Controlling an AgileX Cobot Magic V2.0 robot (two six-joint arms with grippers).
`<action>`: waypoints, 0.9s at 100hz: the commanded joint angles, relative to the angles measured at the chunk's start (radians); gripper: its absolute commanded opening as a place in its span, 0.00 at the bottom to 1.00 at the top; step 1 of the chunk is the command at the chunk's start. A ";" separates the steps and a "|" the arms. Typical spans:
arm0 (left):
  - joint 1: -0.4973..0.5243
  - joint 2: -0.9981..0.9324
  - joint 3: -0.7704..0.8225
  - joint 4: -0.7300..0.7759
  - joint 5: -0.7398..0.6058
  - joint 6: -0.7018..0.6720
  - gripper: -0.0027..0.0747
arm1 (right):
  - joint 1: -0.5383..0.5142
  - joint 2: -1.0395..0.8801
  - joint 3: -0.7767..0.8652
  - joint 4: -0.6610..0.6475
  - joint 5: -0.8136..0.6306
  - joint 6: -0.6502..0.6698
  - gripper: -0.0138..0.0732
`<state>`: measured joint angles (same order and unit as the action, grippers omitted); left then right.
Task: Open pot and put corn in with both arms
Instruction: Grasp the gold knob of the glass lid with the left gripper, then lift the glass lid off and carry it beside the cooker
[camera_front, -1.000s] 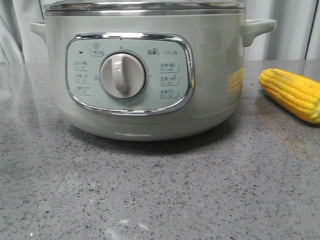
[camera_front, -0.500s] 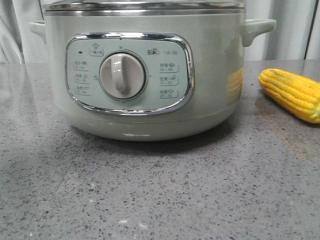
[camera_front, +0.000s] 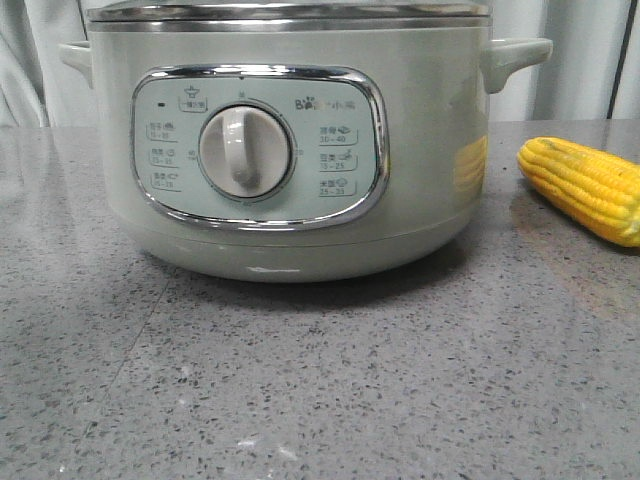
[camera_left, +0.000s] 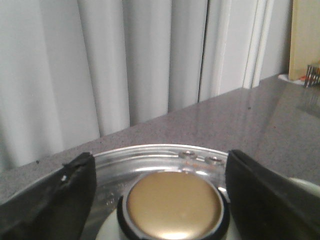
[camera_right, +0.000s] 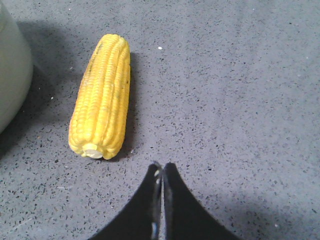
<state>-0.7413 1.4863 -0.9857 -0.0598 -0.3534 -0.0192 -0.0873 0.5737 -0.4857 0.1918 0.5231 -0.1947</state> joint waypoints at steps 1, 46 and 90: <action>-0.007 -0.032 -0.033 -0.015 -0.017 -0.008 0.60 | -0.005 0.011 -0.030 0.006 -0.063 -0.006 0.09; -0.007 -0.032 -0.033 -0.054 0.002 -0.008 0.02 | -0.005 0.011 -0.030 0.006 -0.063 -0.006 0.09; -0.007 -0.078 -0.186 0.000 0.017 -0.008 0.01 | -0.005 0.011 -0.030 0.006 -0.071 -0.006 0.09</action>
<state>-0.7473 1.4851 -1.0818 -0.0731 -0.2080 -0.0192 -0.0873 0.5737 -0.4857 0.1918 0.5231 -0.1947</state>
